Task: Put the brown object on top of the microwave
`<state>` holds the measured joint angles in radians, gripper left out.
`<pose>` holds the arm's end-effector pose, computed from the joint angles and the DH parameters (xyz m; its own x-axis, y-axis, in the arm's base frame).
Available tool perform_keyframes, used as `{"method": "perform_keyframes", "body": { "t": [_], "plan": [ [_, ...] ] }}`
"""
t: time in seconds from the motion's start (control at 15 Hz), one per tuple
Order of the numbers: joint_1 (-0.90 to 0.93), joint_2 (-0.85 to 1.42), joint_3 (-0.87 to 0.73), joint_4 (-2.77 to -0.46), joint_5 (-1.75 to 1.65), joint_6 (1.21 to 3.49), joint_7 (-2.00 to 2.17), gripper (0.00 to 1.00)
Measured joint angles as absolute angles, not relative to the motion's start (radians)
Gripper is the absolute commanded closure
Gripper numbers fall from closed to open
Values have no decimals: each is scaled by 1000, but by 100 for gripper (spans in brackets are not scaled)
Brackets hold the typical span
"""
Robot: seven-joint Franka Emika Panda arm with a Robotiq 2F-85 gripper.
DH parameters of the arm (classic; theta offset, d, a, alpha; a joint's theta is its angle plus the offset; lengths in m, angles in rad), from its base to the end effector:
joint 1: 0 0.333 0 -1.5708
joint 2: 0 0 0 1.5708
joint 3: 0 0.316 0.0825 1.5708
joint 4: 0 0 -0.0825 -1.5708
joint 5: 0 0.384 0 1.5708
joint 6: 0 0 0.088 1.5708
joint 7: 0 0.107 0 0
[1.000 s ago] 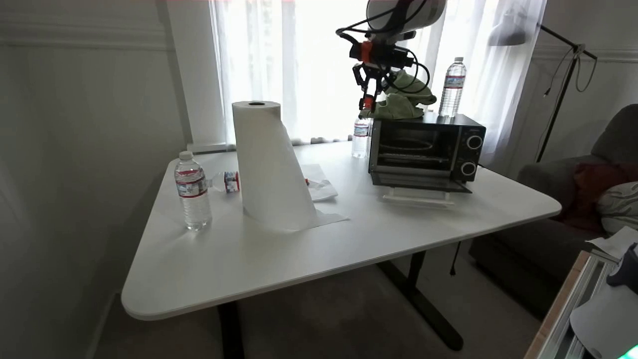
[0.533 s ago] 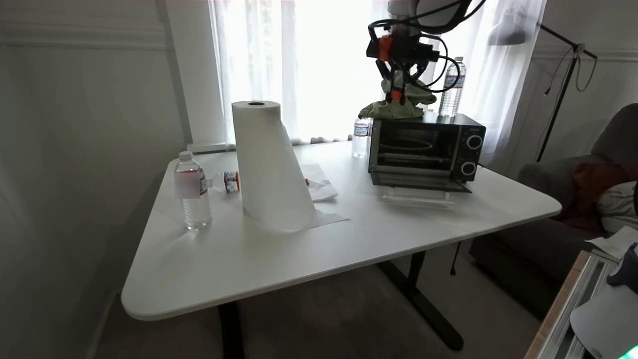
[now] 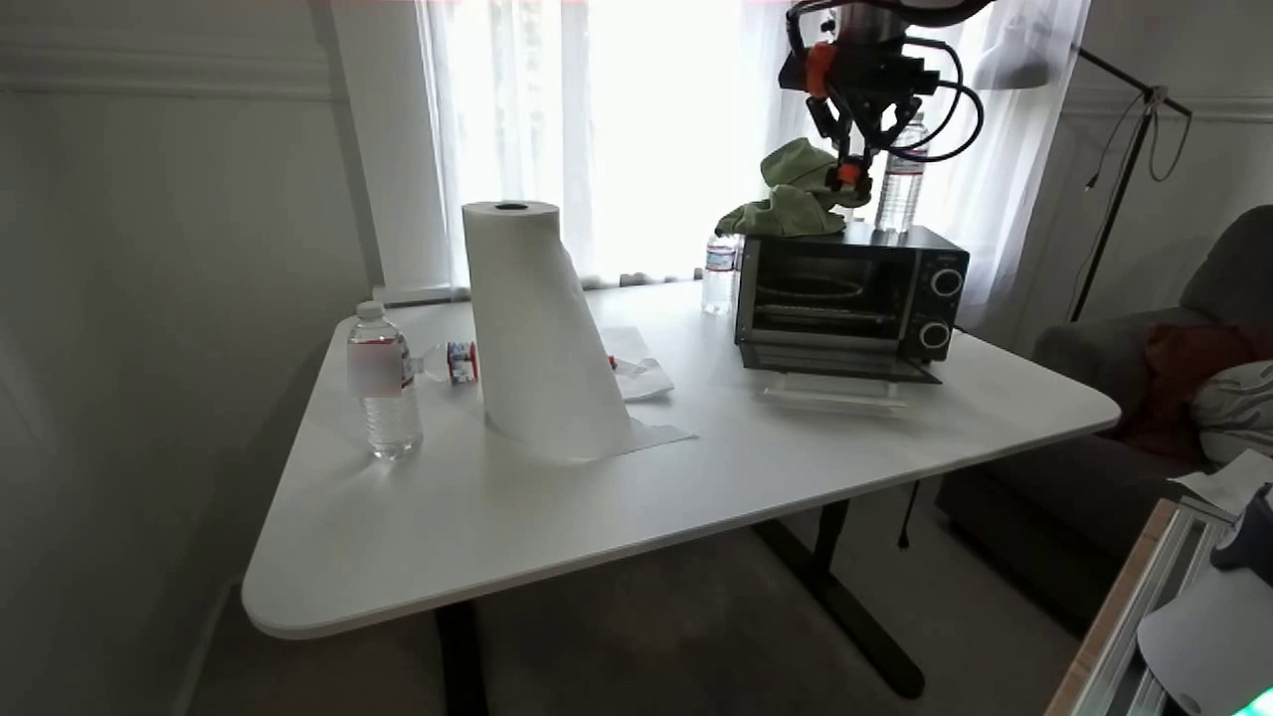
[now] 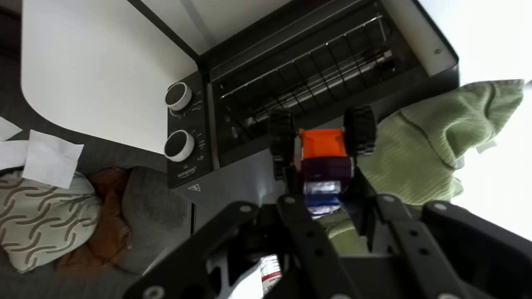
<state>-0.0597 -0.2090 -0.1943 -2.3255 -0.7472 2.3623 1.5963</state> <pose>0.4810 -0.1364 0.4486 0.1323 -0.8266 0.5470 -0.9672 -0.2284 -0.1113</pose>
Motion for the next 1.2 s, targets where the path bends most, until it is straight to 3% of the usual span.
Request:
{"method": "perform_keyframes", "body": {
  "t": [0.47,1.2],
  "plan": [
    [-195,-130,-196,-2273,-712,2440,1621,92],
    [-202,192,-220,-2010,-715,2376,1800,92]
  ]
}}
